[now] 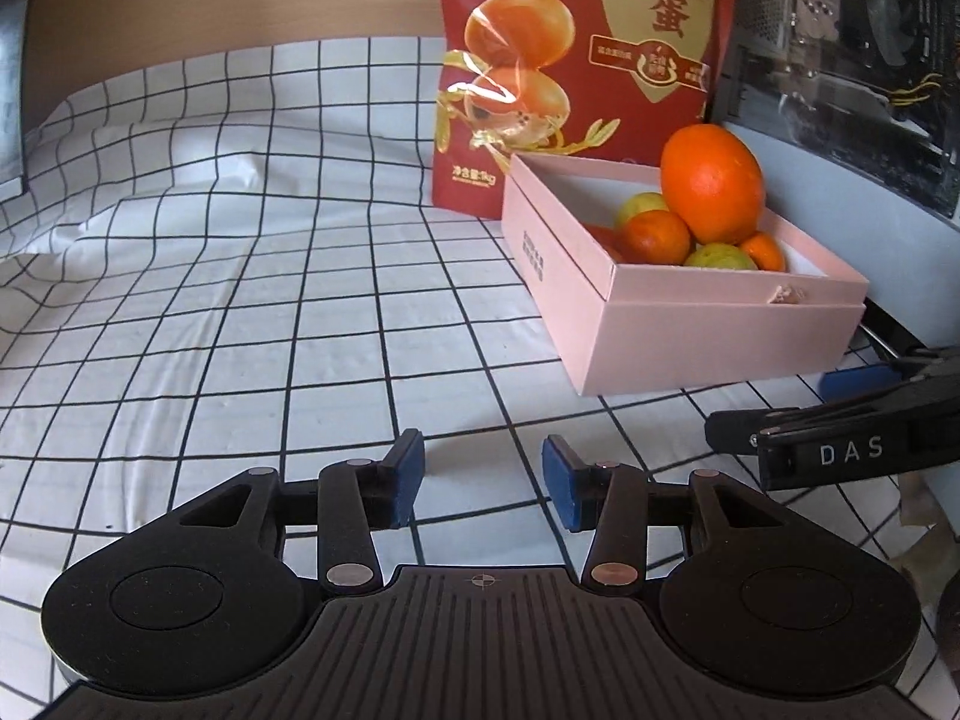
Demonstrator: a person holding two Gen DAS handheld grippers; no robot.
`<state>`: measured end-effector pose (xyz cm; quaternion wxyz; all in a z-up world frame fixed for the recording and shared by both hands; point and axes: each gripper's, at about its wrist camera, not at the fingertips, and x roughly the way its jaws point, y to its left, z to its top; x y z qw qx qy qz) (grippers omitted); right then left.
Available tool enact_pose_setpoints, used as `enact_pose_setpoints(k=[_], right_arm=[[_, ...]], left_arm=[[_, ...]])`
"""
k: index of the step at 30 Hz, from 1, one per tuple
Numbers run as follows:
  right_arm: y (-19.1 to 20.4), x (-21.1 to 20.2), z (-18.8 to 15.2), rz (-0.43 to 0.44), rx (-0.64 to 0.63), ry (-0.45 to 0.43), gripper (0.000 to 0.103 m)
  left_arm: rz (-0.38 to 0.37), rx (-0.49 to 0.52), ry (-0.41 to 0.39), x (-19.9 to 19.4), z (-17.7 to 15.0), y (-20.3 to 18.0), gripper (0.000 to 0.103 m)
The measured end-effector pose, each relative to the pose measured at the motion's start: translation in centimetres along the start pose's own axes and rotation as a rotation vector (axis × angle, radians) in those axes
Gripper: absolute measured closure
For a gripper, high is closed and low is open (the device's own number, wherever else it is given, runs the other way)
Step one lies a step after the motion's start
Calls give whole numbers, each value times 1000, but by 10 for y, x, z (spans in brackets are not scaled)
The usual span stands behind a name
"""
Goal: Organize fruits
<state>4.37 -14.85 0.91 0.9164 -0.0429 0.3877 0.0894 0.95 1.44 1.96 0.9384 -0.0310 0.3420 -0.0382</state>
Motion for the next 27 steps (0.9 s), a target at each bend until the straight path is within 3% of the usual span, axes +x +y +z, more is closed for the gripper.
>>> enact_pose_setpoints(k=[2,11,15,27], right_arm=[[-5,2,-4,-19,11,-19,0],[-5,6,-2,-61,53,-23,0],[-7,9,-9,-68,60,-103,0],[-6,10,-10,-79,67,-107,0]], left_arm=[[1,-6,0,3,2,-1,53],[23,-11,0,15,9,-12,50],[61,37,9,18,9,-22,49],[74,22,8,18,9,-22,48]])
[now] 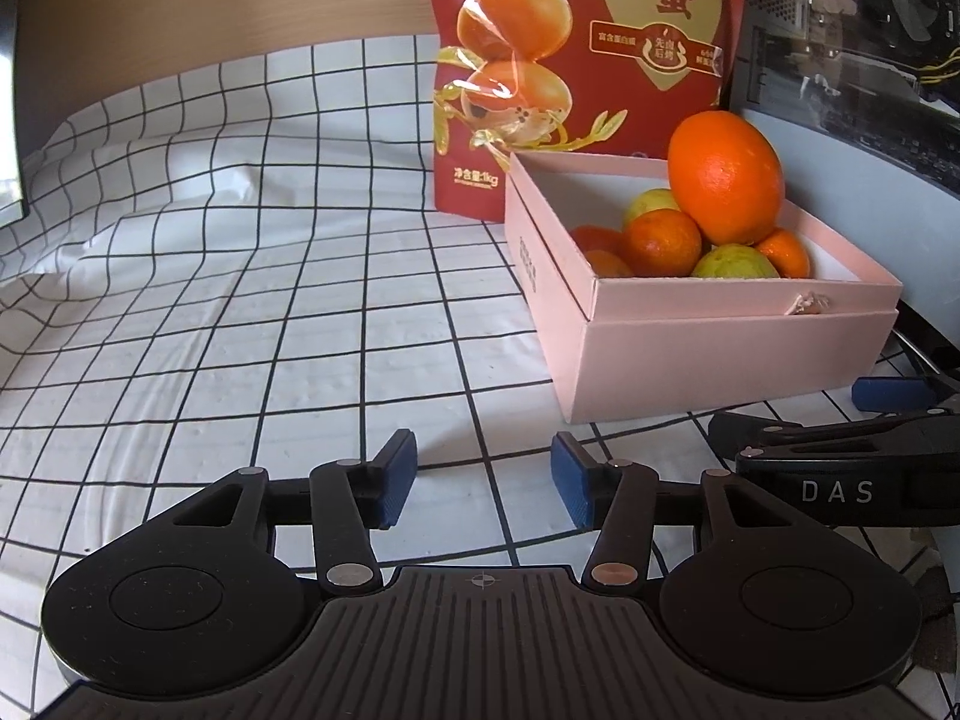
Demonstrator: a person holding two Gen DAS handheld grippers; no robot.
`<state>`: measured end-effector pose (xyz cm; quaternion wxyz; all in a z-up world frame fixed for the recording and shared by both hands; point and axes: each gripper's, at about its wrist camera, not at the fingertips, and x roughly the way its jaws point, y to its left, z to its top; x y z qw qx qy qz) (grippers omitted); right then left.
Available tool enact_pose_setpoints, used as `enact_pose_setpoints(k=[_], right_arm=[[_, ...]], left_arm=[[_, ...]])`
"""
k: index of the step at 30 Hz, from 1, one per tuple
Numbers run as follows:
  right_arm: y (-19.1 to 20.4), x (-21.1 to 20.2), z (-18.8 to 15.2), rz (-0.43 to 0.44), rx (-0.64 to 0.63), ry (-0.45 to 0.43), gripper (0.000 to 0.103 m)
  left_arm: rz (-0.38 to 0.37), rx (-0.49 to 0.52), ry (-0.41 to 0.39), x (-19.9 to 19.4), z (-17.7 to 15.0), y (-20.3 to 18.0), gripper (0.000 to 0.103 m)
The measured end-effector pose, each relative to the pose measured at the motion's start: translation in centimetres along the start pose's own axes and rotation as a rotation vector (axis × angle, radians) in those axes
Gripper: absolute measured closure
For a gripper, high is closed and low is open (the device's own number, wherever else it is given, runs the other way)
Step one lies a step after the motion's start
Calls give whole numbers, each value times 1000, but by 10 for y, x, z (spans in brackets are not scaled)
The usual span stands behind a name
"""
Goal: Organize fruits
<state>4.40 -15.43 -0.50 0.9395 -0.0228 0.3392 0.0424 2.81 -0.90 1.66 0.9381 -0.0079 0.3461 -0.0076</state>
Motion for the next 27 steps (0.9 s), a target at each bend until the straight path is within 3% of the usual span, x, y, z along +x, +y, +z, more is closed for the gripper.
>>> enact_pose_setpoints(k=[27], right_arm=[[0,0,0,0,0,0,0]], left_arm=[[-7,-6,-1,0,0,1,49]])
